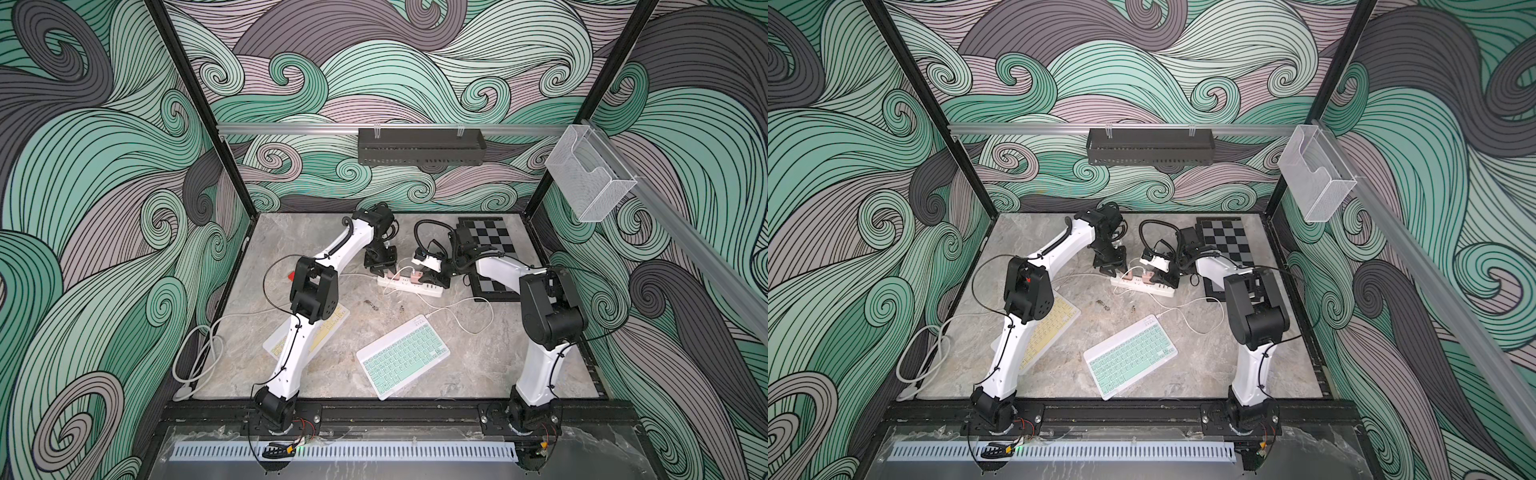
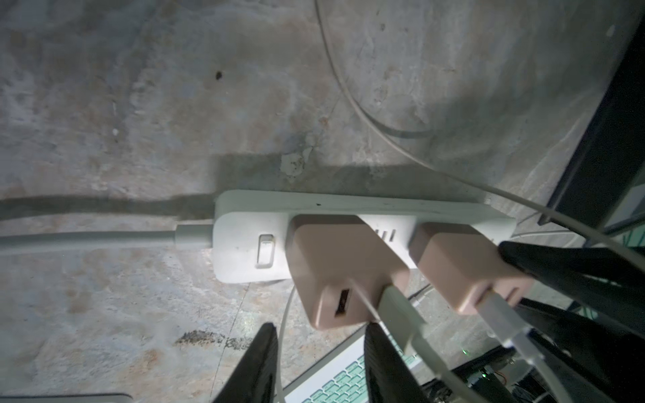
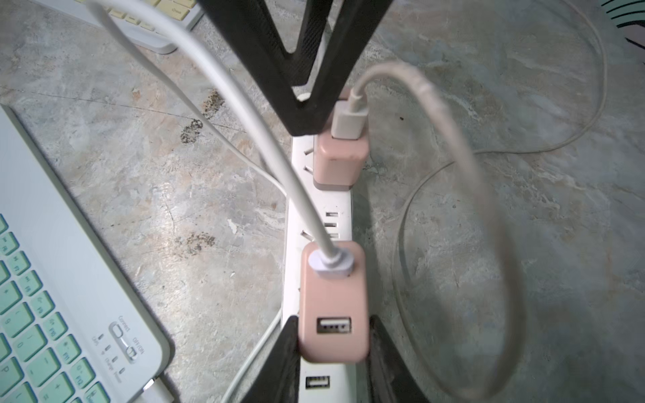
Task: Unplug the wireless keyboard
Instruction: Remove the plug from the socket.
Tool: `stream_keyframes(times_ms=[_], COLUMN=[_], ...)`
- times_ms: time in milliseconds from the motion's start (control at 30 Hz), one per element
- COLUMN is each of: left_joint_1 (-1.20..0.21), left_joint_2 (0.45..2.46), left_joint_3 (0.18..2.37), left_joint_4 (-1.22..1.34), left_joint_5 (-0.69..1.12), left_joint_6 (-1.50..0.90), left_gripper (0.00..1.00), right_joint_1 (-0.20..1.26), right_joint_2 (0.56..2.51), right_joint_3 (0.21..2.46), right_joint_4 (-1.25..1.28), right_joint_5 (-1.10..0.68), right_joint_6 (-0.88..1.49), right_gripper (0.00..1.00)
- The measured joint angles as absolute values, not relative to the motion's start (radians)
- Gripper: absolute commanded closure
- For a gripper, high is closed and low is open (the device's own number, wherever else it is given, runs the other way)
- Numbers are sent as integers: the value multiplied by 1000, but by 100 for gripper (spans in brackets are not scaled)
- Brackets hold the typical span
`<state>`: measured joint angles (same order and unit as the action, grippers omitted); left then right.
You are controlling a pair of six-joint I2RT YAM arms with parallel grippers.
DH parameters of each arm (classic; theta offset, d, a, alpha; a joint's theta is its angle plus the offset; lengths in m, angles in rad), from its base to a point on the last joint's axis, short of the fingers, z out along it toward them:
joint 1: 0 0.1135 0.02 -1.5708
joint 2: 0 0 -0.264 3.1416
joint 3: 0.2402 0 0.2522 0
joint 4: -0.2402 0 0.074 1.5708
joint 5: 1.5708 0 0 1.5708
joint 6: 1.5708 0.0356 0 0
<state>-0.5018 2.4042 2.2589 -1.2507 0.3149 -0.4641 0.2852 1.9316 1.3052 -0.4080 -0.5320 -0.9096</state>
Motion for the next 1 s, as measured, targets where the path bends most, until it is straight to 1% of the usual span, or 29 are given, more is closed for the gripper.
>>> stream_keyframes(times_ms=[33, 167, 233, 300, 400, 467, 500, 667, 1000], left_joint_1=[-506, -514, -518, -519, -519, -519, -519, -520, -542], left_joint_2=[2411, 2444, 2453, 2456, 2456, 2456, 2456, 2456, 2463], left_joint_3=[2259, 2255, 2255, 2255, 2255, 2255, 2255, 2255, 2215], left_joint_4=[-1253, -1261, -1267, -1270, -1272, -1284, -1284, -1283, -1309], left_joint_5=[314, 314, 314, 314, 314, 315, 315, 315, 271], left_joint_6=[-464, -465, -465, -465, -467, -468, -469, -479, -483], left_gripper=[59, 59, 59, 59, 59, 59, 59, 59, 60], right_joint_1=[292, 321, 331, 338, 346, 345, 346, 361, 390], right_joint_2=[1942, 1951, 1951, 1953, 1980, 1998, 2005, 2008, 1885], right_joint_3=[1325, 1350, 1352, 1362, 1396, 1424, 1435, 1436, 1188], right_joint_4=[-424, -464, -481, -501, -528, -532, -535, -522, -201], right_joint_5=[-531, -524, -522, -515, -496, -484, -481, -464, -397], right_joint_6=[-910, -913, -913, -912, -908, -902, -909, -921, -921], right_gripper=[61, 57, 57, 59, 73, 89, 100, 100, 100])
